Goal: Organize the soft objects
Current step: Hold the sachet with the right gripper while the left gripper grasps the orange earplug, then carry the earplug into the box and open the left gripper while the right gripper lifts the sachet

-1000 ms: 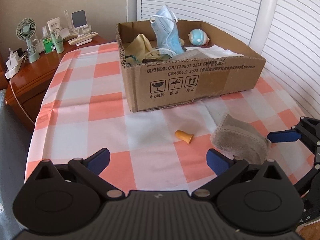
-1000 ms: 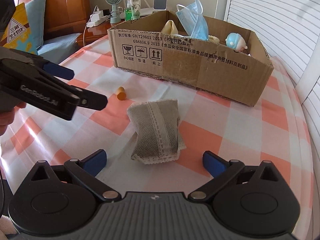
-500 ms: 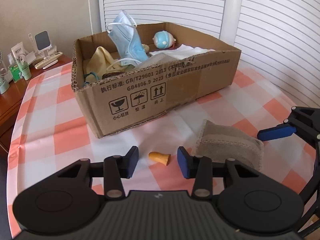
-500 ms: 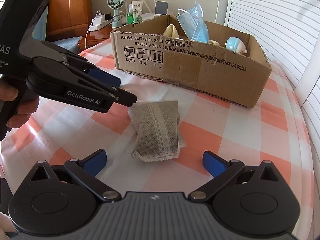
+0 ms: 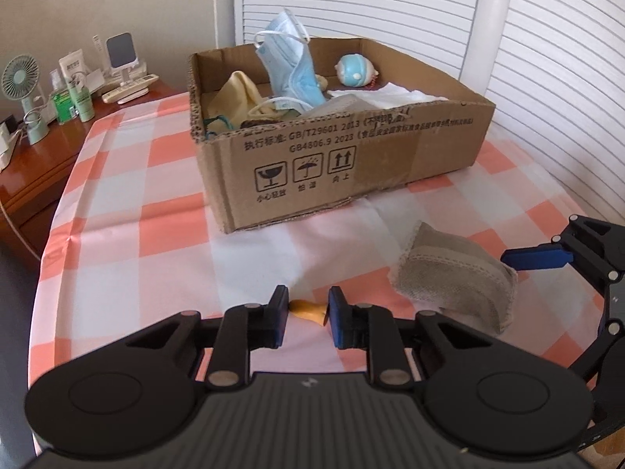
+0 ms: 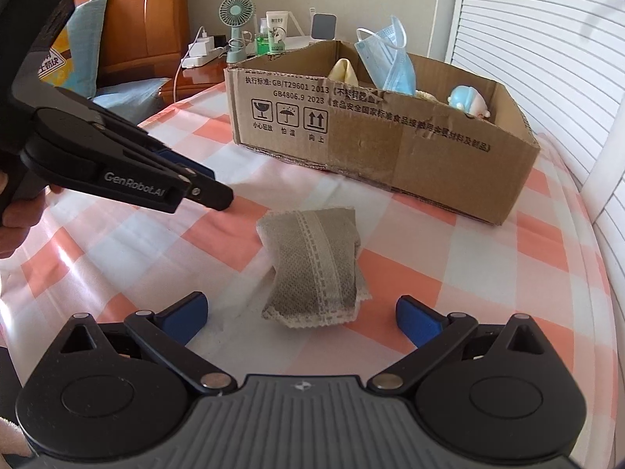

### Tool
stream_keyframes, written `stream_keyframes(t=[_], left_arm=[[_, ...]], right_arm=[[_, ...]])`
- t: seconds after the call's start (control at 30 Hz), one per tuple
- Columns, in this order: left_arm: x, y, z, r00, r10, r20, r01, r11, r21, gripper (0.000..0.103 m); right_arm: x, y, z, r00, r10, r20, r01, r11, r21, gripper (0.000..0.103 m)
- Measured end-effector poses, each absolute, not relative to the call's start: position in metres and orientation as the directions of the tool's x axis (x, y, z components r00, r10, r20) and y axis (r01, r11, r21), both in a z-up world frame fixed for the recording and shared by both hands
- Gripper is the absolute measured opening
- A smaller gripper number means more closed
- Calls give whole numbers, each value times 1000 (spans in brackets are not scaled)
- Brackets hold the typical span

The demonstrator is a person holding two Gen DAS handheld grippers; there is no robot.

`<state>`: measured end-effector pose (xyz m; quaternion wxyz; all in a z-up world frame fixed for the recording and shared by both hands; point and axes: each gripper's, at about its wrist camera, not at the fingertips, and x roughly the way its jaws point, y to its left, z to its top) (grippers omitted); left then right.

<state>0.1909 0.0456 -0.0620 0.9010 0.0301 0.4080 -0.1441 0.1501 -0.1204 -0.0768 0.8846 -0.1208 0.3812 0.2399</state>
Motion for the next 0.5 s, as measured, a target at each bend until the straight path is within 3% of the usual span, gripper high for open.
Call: stream_keyframes(t=[0.2,0.27,0.43,0.5], left_arm=[[186,59,-62,624,-222,-749,239,967,-88,20],[185,59,-61,625,-219,-749,238,968,-84,20],[184,58,-59,628,-225,-745,246,966,-84,20],[184,56,-59,627,-227,-745,253,964,-81,20]], right_arm=[[161,-110,-78,590,375,-715,-565,824,-34,100],[164,-109,-75,594,387,-705,-573,819,-33,83],[164,-109,-70,620,358,-698,-542,839,-51,52],[163,-110,-69,625,351,-697,-533,845,-52,48]])
